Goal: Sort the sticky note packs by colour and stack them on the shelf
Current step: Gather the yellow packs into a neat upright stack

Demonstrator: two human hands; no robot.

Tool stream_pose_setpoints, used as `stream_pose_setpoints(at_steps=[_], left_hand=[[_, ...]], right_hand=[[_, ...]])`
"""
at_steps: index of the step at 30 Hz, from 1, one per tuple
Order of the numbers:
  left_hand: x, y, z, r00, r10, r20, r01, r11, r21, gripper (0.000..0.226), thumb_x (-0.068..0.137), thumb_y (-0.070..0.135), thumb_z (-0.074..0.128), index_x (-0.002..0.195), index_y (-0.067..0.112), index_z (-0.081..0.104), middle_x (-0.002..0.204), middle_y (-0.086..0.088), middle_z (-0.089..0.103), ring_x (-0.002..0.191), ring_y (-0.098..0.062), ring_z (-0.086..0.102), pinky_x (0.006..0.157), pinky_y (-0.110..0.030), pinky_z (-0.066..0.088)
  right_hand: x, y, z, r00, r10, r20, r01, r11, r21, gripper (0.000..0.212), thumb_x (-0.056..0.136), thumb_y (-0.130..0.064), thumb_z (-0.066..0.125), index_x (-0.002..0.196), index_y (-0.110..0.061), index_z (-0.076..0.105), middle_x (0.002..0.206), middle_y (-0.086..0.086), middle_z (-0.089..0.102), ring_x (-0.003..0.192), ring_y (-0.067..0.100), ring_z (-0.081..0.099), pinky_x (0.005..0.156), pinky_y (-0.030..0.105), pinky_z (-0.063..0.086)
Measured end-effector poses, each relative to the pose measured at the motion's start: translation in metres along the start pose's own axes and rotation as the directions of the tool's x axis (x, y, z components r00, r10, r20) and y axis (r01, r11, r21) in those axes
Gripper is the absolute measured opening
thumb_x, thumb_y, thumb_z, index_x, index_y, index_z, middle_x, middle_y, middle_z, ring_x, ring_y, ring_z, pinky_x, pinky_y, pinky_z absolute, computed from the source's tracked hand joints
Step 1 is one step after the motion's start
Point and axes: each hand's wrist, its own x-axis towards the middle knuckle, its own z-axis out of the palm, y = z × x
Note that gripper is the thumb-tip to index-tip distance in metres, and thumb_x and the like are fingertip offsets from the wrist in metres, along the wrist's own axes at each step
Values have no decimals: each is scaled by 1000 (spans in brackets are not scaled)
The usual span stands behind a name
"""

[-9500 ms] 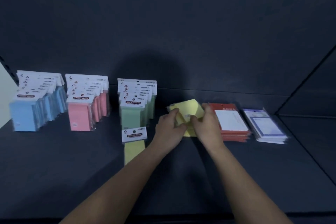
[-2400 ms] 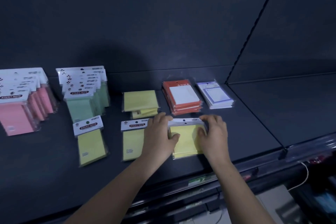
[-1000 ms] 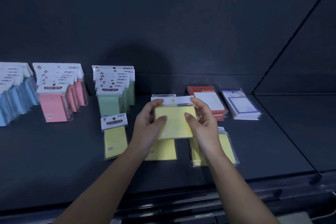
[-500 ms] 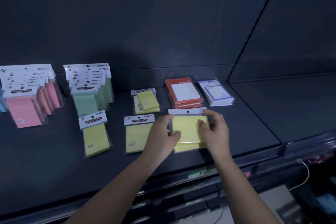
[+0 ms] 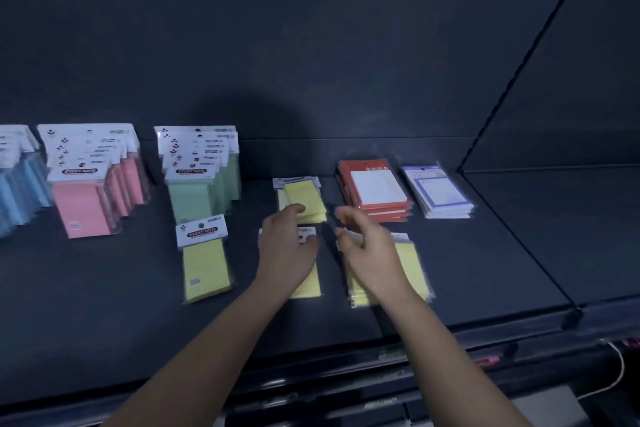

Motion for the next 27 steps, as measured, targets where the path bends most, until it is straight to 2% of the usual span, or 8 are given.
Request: stream_pose_setpoints(at_steps=[2, 5, 11, 14, 15, 18, 22, 27], left_hand=[[5, -5, -4, 996, -70, 56, 67, 997, 43, 51, 84, 8, 52, 133, 16, 41, 133, -10, 45, 131, -24, 29, 104, -34, 28], [11, -11, -7, 985, -113, 128, 113, 994, 8, 51, 85, 7, 48, 134, 17, 37, 136, -10, 40, 131, -24, 29, 104, -34, 25], [28, -19, -13, 966, -181, 183, 219, 952, -215, 53, 80, 2, 47, 132, 16, 40, 129, -7, 47, 123, -21, 43, 102, -33, 38], [32, -17, -18, 977, -192, 90, 211, 913, -348, 44, 81, 2, 52, 123, 14, 49, 107, 5, 57, 97, -6, 56, 78, -8, 45], [32, -17, -20, 979, -202, 26, 196, 901, -387, 36, 82, 3, 55, 116, 15, 53, 99, 7, 58, 90, -4, 56, 72, -7, 44], [33, -19, -25, 960, -244, -136, 143, 848, -510, 16, 85, 11, 62, 100, 15, 58, 96, -1, 62, 89, -13, 58, 78, -21, 46], [32, -18, -28, 940, -301, -161, 120, 732, -671, 10, 85, 11, 65, 79, 15, 58, 75, 2, 59, 66, -4, 54, 64, -15, 44], [19, -29, -39, 940, -304, -153, 98, 673, -733, 25, 81, -5, 62, 80, 19, 59, 68, 6, 61, 58, -2, 55, 57, -13, 47]], right_hand=[[14, -6, 12, 993, 43, 112, -43, 999, -5, 42, 92, -13, 55, 133, -12, 48, 130, 2, 56, 122, 16, 50, 102, 26, 38], [34, -11, 26, 981, 116, 157, -110, 993, -44, 51, 90, -11, 56, 138, -9, 39, 134, 8, 53, 125, 22, 47, 104, 31, 38], [54, -12, 45, 964, 217, 155, -224, 974, 25, 49, 89, -9, 54, 136, -13, 42, 134, 5, 52, 121, 17, 48, 80, 9, 32], [56, -13, 52, 968, 243, 63, -250, 953, 170, 35, 87, -5, 56, 121, -11, 55, 117, 5, 60, 114, 20, 55, 86, 20, 41], [56, -15, 54, 967, 255, 31, -254, 936, 243, 29, 86, -4, 57, 115, -11, 57, 109, 4, 61, 108, 20, 57, 86, 23, 44], [54, -21, 57, 953, 302, 12, -265, 815, 515, 16, 87, -2, 58, 97, -14, 61, 89, 0, 62, 89, 17, 60, 83, 25, 47], [49, -28, 57, 949, 312, 48, -245, 633, 734, 18, 84, 3, 62, 88, -14, 60, 72, -4, 53, 71, 10, 53, 72, 18, 47], [39, -34, 58, 980, 154, 126, -199, 758, 621, 37, 79, 6, 66, 99, -23, 57, 88, -6, 61, 73, 7, 57, 69, 19, 50]])
